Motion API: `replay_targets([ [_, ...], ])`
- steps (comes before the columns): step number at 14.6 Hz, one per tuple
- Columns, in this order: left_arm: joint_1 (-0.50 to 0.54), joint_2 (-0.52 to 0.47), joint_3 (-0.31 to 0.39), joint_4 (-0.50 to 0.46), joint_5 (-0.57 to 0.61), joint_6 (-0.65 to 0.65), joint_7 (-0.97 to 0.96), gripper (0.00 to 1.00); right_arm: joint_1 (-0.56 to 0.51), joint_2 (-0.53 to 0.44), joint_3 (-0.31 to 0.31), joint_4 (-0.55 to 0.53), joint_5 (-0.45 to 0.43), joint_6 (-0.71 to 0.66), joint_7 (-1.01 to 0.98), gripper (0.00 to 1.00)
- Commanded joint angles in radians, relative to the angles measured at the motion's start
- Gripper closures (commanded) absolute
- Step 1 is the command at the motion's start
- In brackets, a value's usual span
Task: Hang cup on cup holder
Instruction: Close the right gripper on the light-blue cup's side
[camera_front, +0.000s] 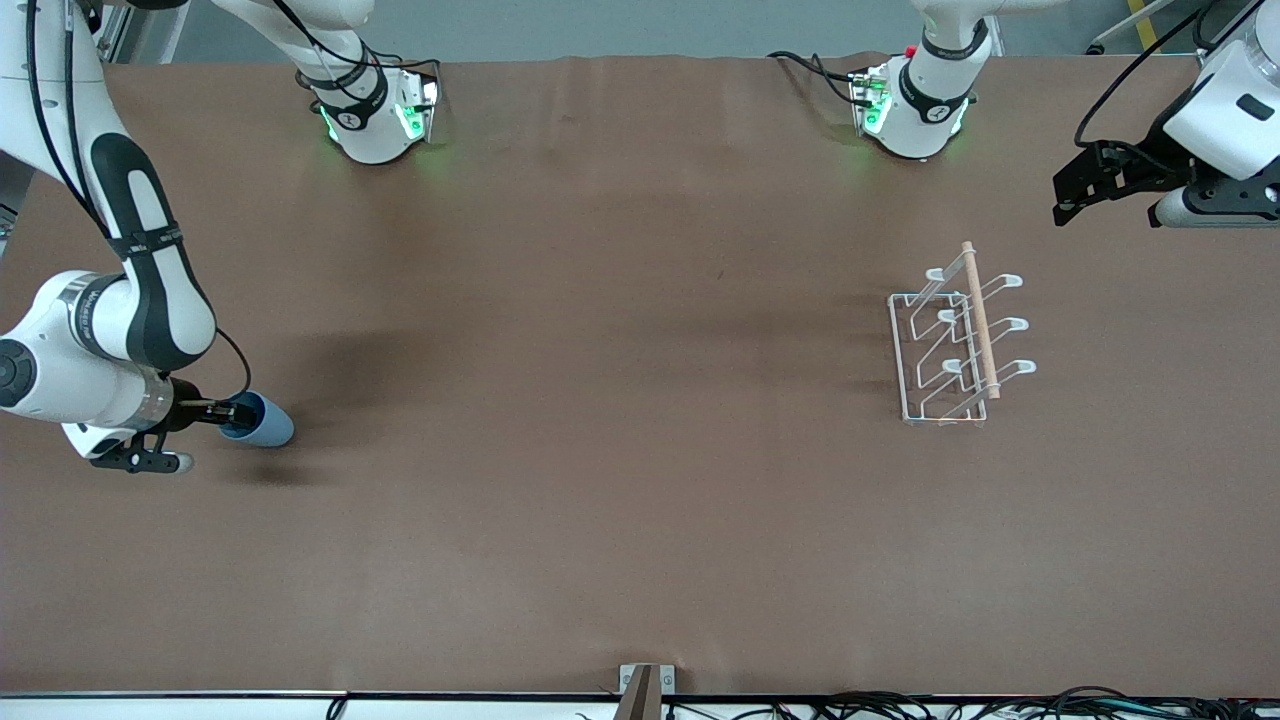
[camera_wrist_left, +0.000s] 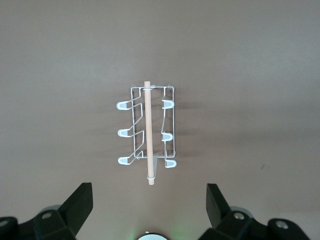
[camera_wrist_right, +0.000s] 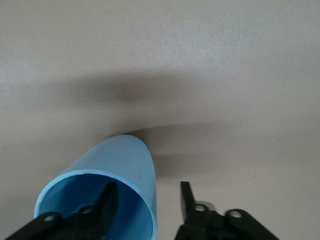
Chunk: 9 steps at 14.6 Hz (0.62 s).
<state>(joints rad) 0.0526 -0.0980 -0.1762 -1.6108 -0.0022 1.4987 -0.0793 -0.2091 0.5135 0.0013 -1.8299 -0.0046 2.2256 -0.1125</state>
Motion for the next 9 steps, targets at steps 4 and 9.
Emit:
replay_targets([
  [4,0.006,0.006,0.0,0.012,-0.012,-0.017,0.018,0.0,-0.013,-0.019,0.016,-0.012,0.04,-0.003,-0.006,0.97],
  [9,0.006,0.006,0.0,0.014,-0.012,-0.017,0.018,0.0,0.028,-0.156,0.025,-0.002,0.04,-0.167,0.004,0.97],
])
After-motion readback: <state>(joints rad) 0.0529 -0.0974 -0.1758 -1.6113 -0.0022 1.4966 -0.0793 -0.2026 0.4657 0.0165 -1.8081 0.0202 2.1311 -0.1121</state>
